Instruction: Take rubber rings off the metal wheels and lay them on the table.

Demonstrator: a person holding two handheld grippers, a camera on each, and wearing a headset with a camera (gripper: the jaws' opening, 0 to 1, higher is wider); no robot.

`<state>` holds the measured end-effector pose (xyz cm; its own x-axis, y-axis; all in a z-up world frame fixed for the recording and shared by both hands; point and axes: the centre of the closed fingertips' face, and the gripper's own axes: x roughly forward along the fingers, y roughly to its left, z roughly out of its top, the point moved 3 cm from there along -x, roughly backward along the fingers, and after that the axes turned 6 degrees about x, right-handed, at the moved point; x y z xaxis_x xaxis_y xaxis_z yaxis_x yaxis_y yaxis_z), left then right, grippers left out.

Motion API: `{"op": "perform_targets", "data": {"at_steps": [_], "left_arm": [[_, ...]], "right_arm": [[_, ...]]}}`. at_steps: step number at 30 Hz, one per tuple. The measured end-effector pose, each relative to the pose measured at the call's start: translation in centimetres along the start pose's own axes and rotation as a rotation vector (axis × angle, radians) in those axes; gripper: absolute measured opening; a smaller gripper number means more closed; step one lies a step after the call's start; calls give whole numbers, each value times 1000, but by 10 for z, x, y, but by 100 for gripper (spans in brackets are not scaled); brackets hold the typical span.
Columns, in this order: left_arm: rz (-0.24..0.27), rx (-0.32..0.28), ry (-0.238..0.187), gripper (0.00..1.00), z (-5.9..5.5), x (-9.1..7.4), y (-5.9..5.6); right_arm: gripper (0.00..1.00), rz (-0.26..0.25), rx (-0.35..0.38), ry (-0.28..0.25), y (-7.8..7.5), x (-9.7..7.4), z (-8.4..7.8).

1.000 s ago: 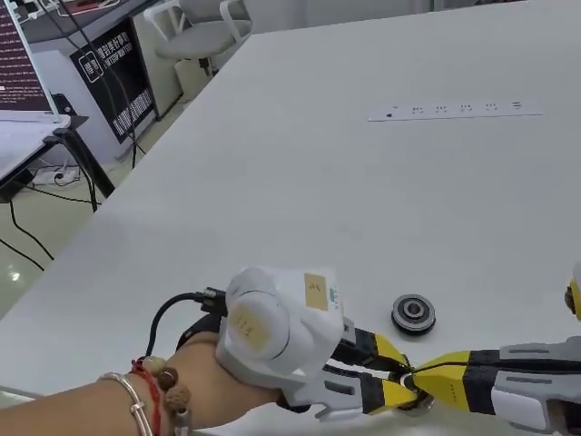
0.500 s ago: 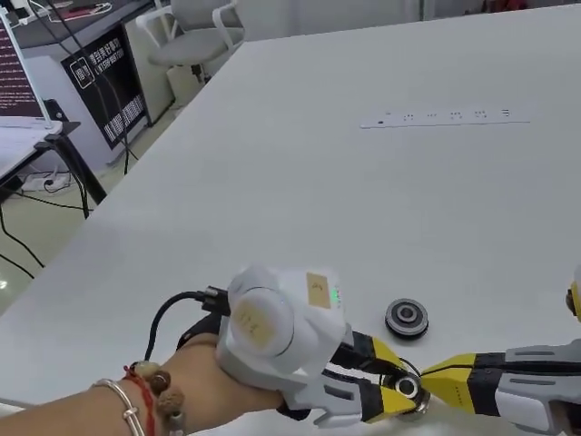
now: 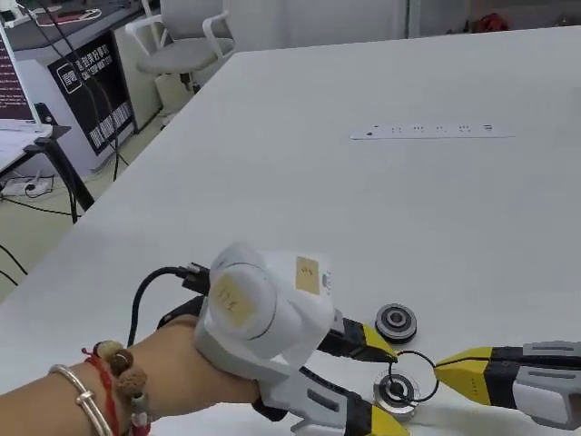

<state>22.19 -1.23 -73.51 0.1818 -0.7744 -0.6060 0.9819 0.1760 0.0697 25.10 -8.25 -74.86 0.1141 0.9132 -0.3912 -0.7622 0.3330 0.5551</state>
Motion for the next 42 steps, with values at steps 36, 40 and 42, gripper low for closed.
{"op": "perform_targets", "data": {"at_steps": [36, 40, 42], "left_arm": [[240, -3, -100, 86, 1, -143, 17], [264, -16, -113, 89, -7, -157, 22], [283, -25, -130, 90, -11, -165, 26]], "right_arm": [[0, -147, -1, -90, 49, -48, 34], [0, -150, -7, -97, 55, -44, 41], [0, -153, -10, -97, 58, -42, 43]]}}
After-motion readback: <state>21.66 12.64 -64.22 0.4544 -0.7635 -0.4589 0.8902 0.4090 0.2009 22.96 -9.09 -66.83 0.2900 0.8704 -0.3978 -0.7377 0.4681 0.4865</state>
